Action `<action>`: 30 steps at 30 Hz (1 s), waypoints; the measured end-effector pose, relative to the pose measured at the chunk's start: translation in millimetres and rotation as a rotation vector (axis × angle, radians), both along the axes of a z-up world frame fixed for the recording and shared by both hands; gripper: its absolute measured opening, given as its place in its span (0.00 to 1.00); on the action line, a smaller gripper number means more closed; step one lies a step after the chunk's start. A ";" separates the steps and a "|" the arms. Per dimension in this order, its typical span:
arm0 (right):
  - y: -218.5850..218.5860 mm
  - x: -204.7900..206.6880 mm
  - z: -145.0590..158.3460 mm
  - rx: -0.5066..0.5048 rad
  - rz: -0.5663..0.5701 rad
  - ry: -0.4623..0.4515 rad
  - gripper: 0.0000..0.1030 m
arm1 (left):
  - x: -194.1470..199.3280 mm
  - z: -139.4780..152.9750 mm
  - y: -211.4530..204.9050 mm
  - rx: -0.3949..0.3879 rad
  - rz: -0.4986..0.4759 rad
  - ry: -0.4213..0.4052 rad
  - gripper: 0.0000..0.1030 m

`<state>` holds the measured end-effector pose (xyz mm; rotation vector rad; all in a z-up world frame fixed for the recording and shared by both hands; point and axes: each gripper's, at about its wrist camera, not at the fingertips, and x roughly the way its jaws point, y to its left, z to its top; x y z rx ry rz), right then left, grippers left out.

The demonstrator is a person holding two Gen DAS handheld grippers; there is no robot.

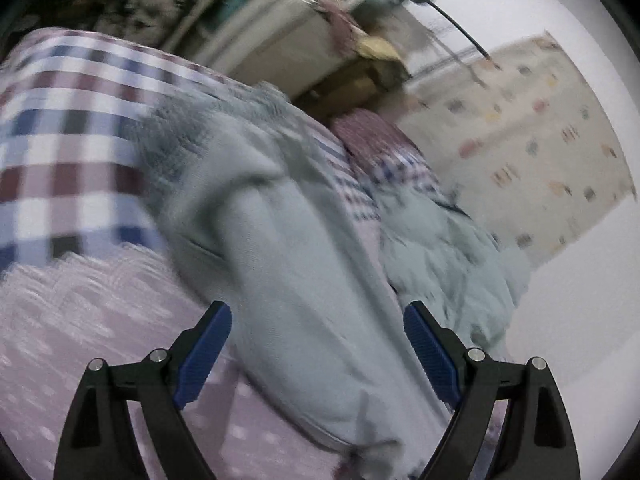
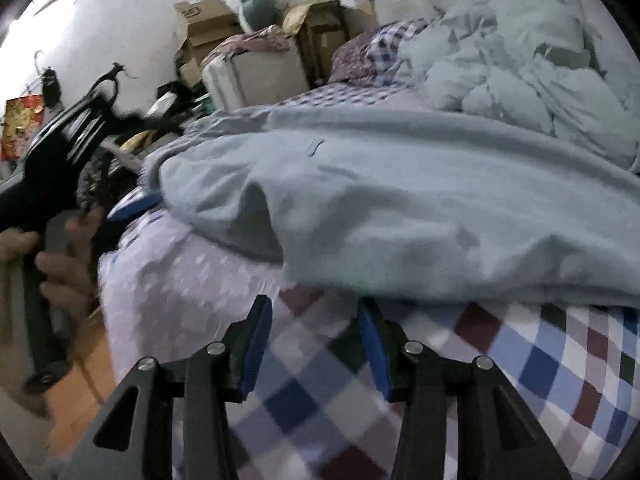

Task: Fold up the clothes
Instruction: 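Grasp the ribbed cuff with the left tool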

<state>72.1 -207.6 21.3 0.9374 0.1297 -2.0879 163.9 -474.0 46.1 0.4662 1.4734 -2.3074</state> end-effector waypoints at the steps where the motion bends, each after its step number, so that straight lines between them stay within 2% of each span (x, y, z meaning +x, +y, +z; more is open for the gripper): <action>1: -5.5 0.2 -0.7 -0.010 -0.014 0.004 0.46 | 4.8 -4.0 -7.4 0.011 0.021 -0.006 0.88; 7: -22.8 -2.9 7.6 -0.033 -0.091 0.050 0.48 | 24.1 -29.4 -43.5 0.109 0.094 0.004 0.88; 9: -29.0 -4.5 8.9 -0.015 -0.099 0.058 0.44 | 30.3 -37.7 -53.1 0.152 0.104 0.027 0.88; 10: -30.6 -6.0 8.3 -0.002 -0.100 0.054 0.38 | 32.8 -40.5 -57.1 0.162 0.110 0.036 0.88; 11: -32.2 -7.5 7.7 0.012 -0.102 0.051 0.11 | 35.3 -43.3 -61.1 0.171 0.117 0.045 0.88; 13: -26.0 -8.5 12.4 0.004 -0.075 0.038 0.10 | 40.3 -48.7 -68.9 0.189 0.129 0.062 0.88; 17: 5.4 4.1 44.9 -0.051 0.005 0.040 0.09 | 48.4 -56.5 -79.4 0.229 0.122 0.099 0.88; 20: 22.3 13.5 60.0 -0.067 0.057 0.020 0.09 | 51.2 -57.7 -86.1 0.230 0.115 0.113 0.88; 26: 34.2 7.9 30.1 -0.039 0.114 -0.081 0.09 | 41.8 -62.9 -100.1 0.228 0.077 0.120 0.88; 30: 35.1 9.8 15.8 -0.039 0.105 -0.113 0.09 | 39.5 -65.0 -106.8 0.223 0.073 0.121 0.88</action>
